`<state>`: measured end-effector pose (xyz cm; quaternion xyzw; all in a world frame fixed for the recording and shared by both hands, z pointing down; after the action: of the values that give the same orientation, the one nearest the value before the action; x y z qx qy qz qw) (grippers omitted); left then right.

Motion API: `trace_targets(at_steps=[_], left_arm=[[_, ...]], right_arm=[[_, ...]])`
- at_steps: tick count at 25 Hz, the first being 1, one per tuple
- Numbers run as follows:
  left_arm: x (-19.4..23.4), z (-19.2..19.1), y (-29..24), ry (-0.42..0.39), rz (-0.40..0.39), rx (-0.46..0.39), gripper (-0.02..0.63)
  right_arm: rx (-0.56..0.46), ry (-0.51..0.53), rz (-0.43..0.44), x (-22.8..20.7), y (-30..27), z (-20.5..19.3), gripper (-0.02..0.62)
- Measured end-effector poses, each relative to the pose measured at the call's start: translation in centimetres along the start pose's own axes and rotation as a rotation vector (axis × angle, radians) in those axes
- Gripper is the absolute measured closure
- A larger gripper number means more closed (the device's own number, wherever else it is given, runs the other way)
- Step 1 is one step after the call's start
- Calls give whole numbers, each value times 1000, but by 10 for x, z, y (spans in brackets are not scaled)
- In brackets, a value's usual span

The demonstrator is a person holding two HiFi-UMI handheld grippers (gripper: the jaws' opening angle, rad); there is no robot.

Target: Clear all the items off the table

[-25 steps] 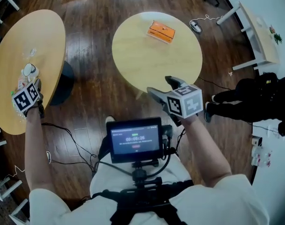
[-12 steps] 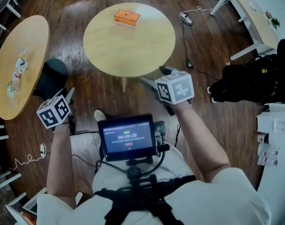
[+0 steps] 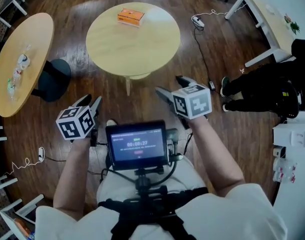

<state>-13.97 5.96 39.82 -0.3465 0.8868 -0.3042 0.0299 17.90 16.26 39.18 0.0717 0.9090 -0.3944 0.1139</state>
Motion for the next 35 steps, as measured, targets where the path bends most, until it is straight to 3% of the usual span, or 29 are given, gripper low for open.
trace_targets(at_steps=[15,23,28,35], left_arm=[[-41,-16,-8,-60,-56,15,394],[-37,-23,-10,8,-83,49,380],[-41,-31,7,-7,-69,63,376],[-6,-30,10,-2,-110,56,376]], right_arm=[[0,27,0,5,-1,-11,201],[6,23,12,2,-2,-13,201],[22,26,22,4,5,-27,201],[-62,51,19,8,-10,-9,192]])
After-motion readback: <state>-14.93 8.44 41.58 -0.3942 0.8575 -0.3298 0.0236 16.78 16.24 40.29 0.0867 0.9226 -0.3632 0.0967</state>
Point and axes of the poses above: the fingertips, and each gripper's own axes: y backward along the fingers, x to its left, z out of its top, the point moved 9 cm from there along y, backward along the fingers, and after that the axes turned 5 degrees about -y, right-handed, at the moved point
